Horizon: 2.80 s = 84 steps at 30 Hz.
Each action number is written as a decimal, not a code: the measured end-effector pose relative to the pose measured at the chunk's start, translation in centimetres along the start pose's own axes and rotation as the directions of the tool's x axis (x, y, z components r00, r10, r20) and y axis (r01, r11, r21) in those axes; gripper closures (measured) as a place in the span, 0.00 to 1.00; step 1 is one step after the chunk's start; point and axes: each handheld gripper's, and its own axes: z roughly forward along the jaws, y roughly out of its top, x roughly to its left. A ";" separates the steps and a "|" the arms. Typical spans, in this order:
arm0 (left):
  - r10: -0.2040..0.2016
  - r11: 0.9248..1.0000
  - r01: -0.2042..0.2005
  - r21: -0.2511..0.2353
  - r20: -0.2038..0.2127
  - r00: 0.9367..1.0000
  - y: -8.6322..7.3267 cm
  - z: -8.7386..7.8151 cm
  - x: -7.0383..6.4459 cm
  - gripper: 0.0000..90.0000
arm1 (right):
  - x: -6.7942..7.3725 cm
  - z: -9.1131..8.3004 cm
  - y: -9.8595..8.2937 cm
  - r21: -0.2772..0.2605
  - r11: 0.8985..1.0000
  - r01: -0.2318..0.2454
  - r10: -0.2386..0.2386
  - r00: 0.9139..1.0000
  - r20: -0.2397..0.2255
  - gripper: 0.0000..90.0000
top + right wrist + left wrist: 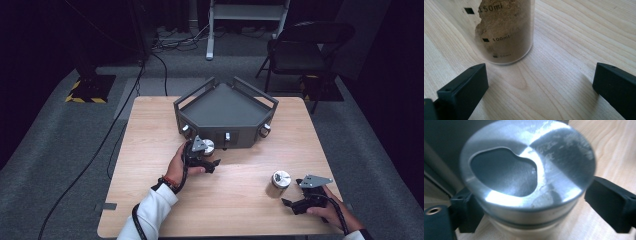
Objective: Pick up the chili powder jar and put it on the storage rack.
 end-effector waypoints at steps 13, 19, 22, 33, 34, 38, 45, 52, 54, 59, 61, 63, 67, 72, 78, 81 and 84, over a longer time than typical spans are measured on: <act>-0.007 0.999 0.006 -0.048 -0.014 1.000 -1.0 0.1 0.5 0.35 | 0.0 0.0 0.0 0.001 1.000 0.001 -0.001 1.000 -0.001 0.00; -0.014 0.999 0.013 -0.050 -0.015 1.000 -0.9 0.2 0.4 0.35 | 0.0 0.0 -0.1 -0.003 1.000 0.000 0.000 1.000 -0.001 0.00; -0.007 0.999 0.006 -0.038 -0.013 1.000 -0.7 0.1 0.3 0.35 | 0.0 0.0 -0.1 -0.003 1.000 0.000 0.000 1.000 0.000 0.00; -0.015 0.999 0.015 -0.043 -0.010 1.000 0.1 -0.9 0.2 0.35 | 0.0 0.0 0.1 0.003 1.000 0.001 -0.001 1.000 0.000 0.00; -0.014 0.999 0.013 -0.047 -0.006 1.000 0.3 -1.1 0.2 0.35 | 0.0 0.0 0.1 0.004 1.000 0.000 0.000 1.000 0.000 0.00; -0.012 0.999 0.011 -0.048 -0.016 1.000 0.8 -1.5 0.1 0.35 | 0.0 0.0 0.1 0.003 1.000 0.000 0.000 1.000 0.000 0.00; -0.025 0.998 0.025 -0.061 0.003 1.000 1.8 -2.5 0.5 0.35 | 0.0 0.0 0.1 0.005 1.000 0.000 0.000 1.000 0.000 0.00; -0.028 0.995 0.026 -0.092 -0.018 0.999 3.5 -4.2 0.4 0.35 | 0.0 0.0 0.2 0.008 1.000 0.001 -0.001 1.000 0.000 0.00; -0.036 0.993 0.034 -0.111 -0.015 0.999 3.9 -4.6 0.4 0.35 | 0.0 0.0 0.2 0.009 1.000 0.001 -0.001 1.000 0.000 0.00; -0.019 0.992 0.016 -0.123 -0.021 1.000 5.0 -5.2 0.1 0.35 | 0.0 0.0 0.2 0.009 1.000 0.001 -0.001 1.000 0.000 0.00; -0.012 0.991 0.009 -0.132 -0.024 1.000 5.6 -5.6 0.0 0.35 | 0.0 0.0 0.2 0.009 1.000 0.001 -0.001 1.000 0.000 0.00; -0.012 0.991 0.008 -0.136 -0.031 0.999 5.8 -5.7 -0.1 0.35 | 0.0 0.0 0.2 0.008 1.000 0.001 -0.001 1.000 0.000 0.00; 0.004 0.988 -0.011 -0.153 -0.044 0.999 7.3 -6.4 -0.2 0.35 | 0.0 0.0 0.2 0.009 1.000 0.001 -0.001 1.000 0.000 0.00; 0.017 0.986 -0.025 -0.168 -0.048 0.999 8.8 -6.8 0.0 0.35 | 0.0 0.0 0.2 0.008 1.000 0.001 -0.001 1.000 0.000 0.00; 0.023 0.984 -0.033 -0.178 -0.056 0.998 10.2 -6.9 0.0 0.35 | 0.0 0.0 0.2 0.007 1.000 0.001 -0.001 1.000 -0.001 0.00; 0.024 0.982 -0.034 -0.185 -0.055 0.998 10.6 -6.9 0.1 0.35 | 0.0 0.0 0.2 0.007 1.000 0.001 -0.001 1.000 0.000 0.00; 0.038 0.981 -0.049 -0.187 -0.063 0.997 11.4 -6.8 0.1 0.35 | 0.0 0.0 0.1 0.007 1.000 0.001 -0.001 1.000 0.000 0.00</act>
